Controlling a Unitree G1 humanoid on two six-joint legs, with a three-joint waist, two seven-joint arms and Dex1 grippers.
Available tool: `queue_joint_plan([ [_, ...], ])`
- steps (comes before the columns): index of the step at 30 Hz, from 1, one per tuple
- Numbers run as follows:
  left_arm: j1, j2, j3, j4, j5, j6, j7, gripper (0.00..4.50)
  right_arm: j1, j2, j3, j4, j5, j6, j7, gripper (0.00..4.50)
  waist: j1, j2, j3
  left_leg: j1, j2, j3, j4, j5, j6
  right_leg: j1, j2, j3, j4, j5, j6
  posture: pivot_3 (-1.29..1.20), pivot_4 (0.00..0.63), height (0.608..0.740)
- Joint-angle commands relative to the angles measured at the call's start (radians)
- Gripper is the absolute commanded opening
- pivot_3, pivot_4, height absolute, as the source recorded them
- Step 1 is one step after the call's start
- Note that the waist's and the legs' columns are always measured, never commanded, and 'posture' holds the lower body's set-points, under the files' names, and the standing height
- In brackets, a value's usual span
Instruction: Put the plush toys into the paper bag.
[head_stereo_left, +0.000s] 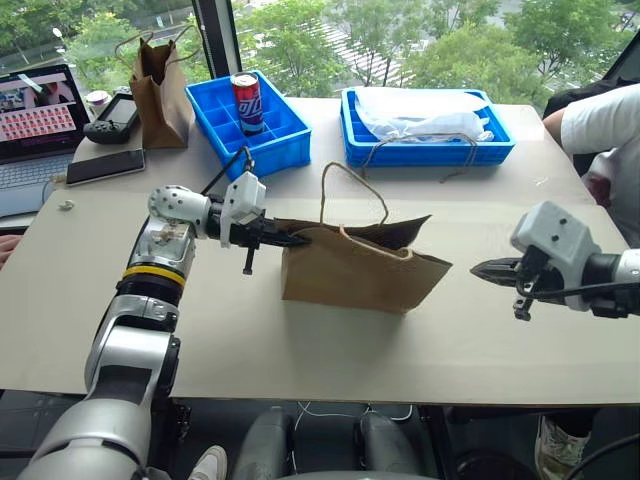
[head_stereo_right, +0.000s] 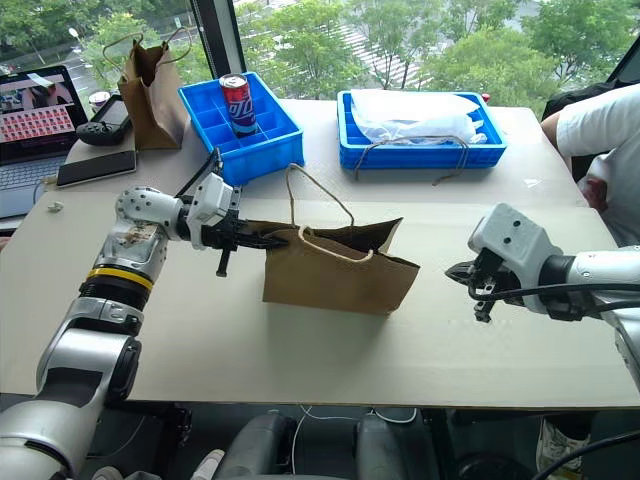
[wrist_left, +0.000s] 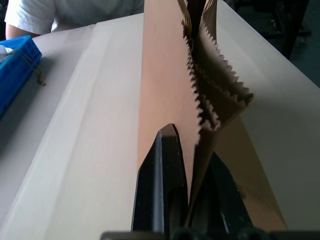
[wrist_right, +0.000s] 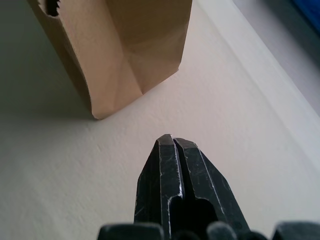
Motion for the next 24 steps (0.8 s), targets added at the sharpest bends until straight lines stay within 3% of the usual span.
queue_joint_plan([
  [1, -0.024, 0.01, 0.011, -0.017, -0.003, 0.024, -0.008, 0.66, 0.017, -0.015, -0.069, 0.008, -0.005, -0.046, 0.017, 0.0, 0.0, 0.0, 0.0, 0.0, 0.0, 0.0, 0.0, 0.0, 0.0, 0.0, 0.0, 0.0, 0.0, 0.0, 0.0, 0.0, 0.15, 0.74],
  [5, 0.017, 0.047, 0.014, -0.093, -0.008, 0.088, -0.02, 1.93, 0.007, -0.004, -0.07, 0.029, 0.009, -0.065, 0.025, 0.0, -0.005, 0.0, 0.0, 0.0, 0.0, 0.0, 0.0, 0.0, 0.0, 0.0, 0.0, 0.0, 0.0, 0.0, 0.0, 0.0, 0.15, 0.74],
  [12, 0.046, 0.256, 0.184, -0.359, -0.225, 0.53, -0.003, 4.24, 0.017, 0.017, -0.11, 0.099, 0.062, -0.125, 0.1, 0.0, -0.022, 0.0, 0.0, 0.0, 0.001, -0.001, 0.0, 0.0, 0.0, 0.0, 0.001, 0.0, 0.002, 0.0, 0.0, 0.0, 0.15, 0.74],
  [16, 0.08, 0.383, 0.309, -0.381, -0.28, 0.669, 0.084, 4.4, 0.026, 0.026, -0.129, 0.144, 0.089, -0.146, 0.143, 0.0, -0.027, 0.0, 0.0, 0.002, 0.001, -0.001, 0.0, 0.0, 0.0, 0.0, 0.001, 0.0, 0.002, 0.0, 0.0, 0.0, 0.15, 0.74],
  [21, 0.292, 0.526, 0.387, -0.45, -0.27, 0.693, 0.081, 4.4, 0.014, 0.026, -0.125, 0.191, 0.105, -0.174, 0.18, 0.0, -0.027, 0.0, 0.0, 0.006, 0.001, 0.0, 0.0, 0.0, 0.0, 0.003, 0.0, 0.001, 0.005, 0.0, 0.0, 0.0, 0.15, 0.74],
  [24, 0.413, 0.551, 0.439, -0.508, -0.235, 0.7, 0.196, 4.4, 0.007, 0.03, -0.138, 0.198, 0.126, -0.198, 0.208, 0.0, -0.022, 0.001, 0.001, 0.006, 0.002, 0.0, 0.0, 0.0, 0.0, 0.002, 0.0, 0.001, 0.005, 0.0, 0.0, 0.0, 0.15, 0.74],
])
